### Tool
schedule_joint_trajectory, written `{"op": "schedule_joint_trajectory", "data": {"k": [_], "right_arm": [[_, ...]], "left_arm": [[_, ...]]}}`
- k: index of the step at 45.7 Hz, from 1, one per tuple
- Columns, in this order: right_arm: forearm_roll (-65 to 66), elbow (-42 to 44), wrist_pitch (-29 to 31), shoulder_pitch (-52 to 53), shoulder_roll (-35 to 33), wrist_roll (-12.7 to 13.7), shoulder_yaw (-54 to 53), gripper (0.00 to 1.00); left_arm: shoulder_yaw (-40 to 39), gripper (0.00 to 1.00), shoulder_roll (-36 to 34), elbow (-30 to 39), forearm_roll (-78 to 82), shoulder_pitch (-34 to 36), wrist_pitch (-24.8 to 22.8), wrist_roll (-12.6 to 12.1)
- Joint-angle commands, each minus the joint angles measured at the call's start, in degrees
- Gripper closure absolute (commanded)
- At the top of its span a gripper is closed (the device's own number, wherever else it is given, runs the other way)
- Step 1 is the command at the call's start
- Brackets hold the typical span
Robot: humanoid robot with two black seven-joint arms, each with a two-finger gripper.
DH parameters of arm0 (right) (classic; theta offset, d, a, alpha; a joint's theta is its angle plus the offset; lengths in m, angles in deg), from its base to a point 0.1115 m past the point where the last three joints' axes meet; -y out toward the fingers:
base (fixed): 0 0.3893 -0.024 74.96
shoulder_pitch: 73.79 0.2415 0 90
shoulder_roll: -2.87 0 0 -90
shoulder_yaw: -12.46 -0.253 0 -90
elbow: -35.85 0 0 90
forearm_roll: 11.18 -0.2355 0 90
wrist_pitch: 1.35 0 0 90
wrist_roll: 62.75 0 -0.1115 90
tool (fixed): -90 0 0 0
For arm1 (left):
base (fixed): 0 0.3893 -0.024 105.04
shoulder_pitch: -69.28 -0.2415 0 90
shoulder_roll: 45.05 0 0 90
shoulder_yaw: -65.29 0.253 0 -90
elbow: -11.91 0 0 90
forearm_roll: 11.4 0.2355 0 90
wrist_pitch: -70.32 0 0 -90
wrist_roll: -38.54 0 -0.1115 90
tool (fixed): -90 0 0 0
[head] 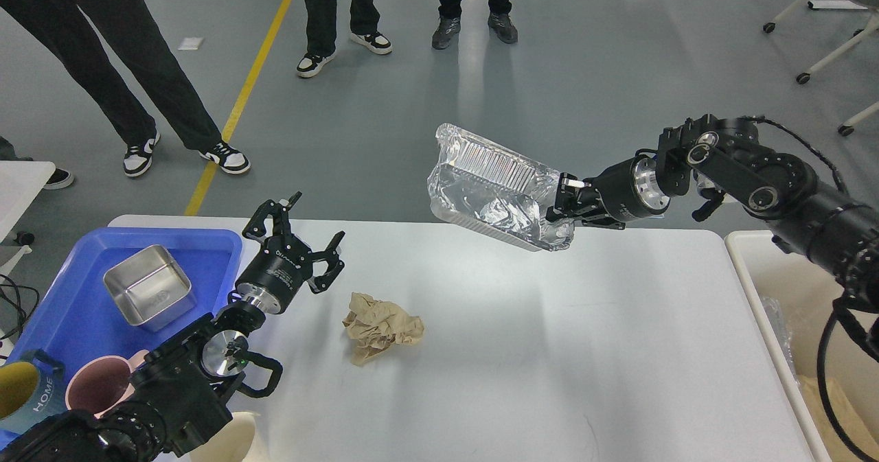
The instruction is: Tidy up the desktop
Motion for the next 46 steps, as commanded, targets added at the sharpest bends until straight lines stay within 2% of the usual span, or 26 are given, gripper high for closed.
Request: {"op": "schedule_joint_trajectory", "data": {"k": [1, 16, 22, 39, 46], "right_arm": [[0.36, 2.67, -0.28, -1.50, 0.15, -2.11, 1.07, 1.00], [8.36, 8.21, -1.87, -1.59, 1.03, -7.56, 3.80, 1.00], [8.88, 8.74, -2.04, -1.68, 1.11, -8.79, 5.82, 1.00], [9.06, 8.74, -3.27, -1.50, 1.29, -8.88, 12.24, 1.00], [9.06, 8.74, -3.27, -1.24, 1.55, -8.88, 12.33, 1.00]], "left_arm": [[0.00, 0.03, -0.08, 0.00, 0.01, 0.03, 0.03, -0.03], [0.00, 0.03, -0.43, 0.00, 0.01, 0.03, 0.03, -0.03], [-0.09, 0.03, -0.52, 0.00, 0.01, 0.11, 0.12, -0.03], [-0.44, 0.03, -0.34, -0.09, -0.43, -0.06, 2.41, -0.03], [0.09, 0.03, -0.61, 0.08, -0.26, 0.03, 1.35, -0.38]]}}
